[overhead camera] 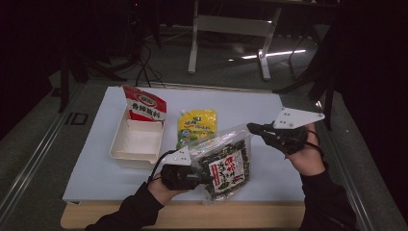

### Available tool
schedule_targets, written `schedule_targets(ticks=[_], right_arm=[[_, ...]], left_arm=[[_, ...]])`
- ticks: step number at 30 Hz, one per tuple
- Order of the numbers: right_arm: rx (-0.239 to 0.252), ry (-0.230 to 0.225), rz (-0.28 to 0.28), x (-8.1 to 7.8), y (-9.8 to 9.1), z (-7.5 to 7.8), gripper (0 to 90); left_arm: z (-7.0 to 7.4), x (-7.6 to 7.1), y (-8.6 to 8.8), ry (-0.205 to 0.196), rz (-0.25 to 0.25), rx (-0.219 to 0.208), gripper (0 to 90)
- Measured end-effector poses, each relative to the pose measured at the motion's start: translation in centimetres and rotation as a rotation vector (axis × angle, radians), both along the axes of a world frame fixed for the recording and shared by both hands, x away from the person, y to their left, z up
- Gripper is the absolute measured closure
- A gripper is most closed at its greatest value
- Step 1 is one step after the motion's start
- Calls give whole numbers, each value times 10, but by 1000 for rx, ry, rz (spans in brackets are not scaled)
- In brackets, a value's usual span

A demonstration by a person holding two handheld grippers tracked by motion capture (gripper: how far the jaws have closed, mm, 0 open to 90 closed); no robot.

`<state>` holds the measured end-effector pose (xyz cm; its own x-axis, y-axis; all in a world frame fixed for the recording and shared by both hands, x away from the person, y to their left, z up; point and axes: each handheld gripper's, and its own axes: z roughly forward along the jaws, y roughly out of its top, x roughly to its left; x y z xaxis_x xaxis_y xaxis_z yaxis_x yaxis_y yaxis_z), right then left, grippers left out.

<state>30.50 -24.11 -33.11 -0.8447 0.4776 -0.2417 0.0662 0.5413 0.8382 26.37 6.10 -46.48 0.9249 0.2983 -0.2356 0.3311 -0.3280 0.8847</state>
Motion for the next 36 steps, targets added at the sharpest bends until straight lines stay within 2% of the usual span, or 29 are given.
schedule_targets(ticks=[6, 7, 10, 12, 13, 15, 18, 23, 24, 31, 36], right_arm=[[43, -5, 0, -1, -3, 5, 846], [69, -7, 2, -1, -6, 5, 785], [110, 17, 14, 0, -10, 4, 728], [120, 19, 16, 1, -11, 4, 722], [142, 25, 20, 1, -14, 3, 679], [151, 24, 22, 0, -16, 3, 632], [152, 41, 31, 0, -19, 1, 550], [181, 50, 37, -1, -27, -4, 462], [182, 51, 32, -1, -28, -4, 455], [182, 64, -13, 3, -31, -16, 387], [203, 97, -45, 8, -32, -29, 300]], left_arm=[[12, -2, 4, 0, 2, -18, 766], [14, -3, 5, 2, 2, -29, 766], [20, -4, 9, 11, -2, -56, 767], [23, -4, 10, 9, -5, -55, 767], [25, -5, 11, 3, -3, -54, 767], [27, -6, 11, 7, -12, -48, 767], [31, -8, 13, 22, -9, -79, 769], [40, -10, 21, -18, 12, -75, 772], [41, -10, 22, -33, 19, -68, 772], [50, -5, 36, -73, 78, -66, 775], [58, -2, 49, -97, 125, -83, 776]])
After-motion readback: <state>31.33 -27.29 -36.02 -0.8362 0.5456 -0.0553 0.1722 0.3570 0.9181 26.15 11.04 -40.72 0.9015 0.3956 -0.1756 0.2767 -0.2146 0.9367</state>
